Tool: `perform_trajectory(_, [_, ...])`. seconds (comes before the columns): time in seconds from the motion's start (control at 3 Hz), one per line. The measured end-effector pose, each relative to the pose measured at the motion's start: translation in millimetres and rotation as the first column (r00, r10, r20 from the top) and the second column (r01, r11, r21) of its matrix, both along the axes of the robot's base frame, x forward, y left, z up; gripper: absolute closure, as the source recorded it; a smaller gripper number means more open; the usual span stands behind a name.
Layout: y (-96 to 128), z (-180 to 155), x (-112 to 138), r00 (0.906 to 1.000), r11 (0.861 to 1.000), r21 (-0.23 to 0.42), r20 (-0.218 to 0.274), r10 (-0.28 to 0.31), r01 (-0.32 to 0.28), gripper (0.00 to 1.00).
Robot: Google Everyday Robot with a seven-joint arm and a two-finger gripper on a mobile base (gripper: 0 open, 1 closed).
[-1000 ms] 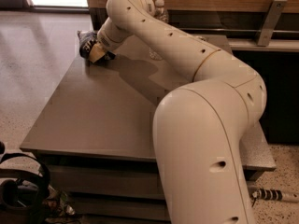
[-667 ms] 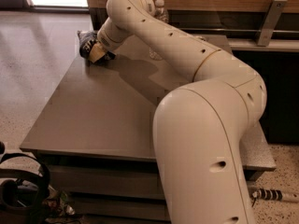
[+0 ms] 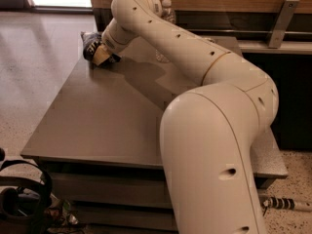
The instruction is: Pick blue chip bag
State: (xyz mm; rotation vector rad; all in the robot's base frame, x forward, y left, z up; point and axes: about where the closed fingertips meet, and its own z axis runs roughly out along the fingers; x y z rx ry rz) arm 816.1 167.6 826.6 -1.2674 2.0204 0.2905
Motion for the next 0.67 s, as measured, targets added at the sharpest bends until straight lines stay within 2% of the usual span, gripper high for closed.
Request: perform_trajectory(0.67, [0.0, 0.4, -0.1, 1.0000, 1.000, 0.000, 0.000, 0.000, 0.000, 1.00])
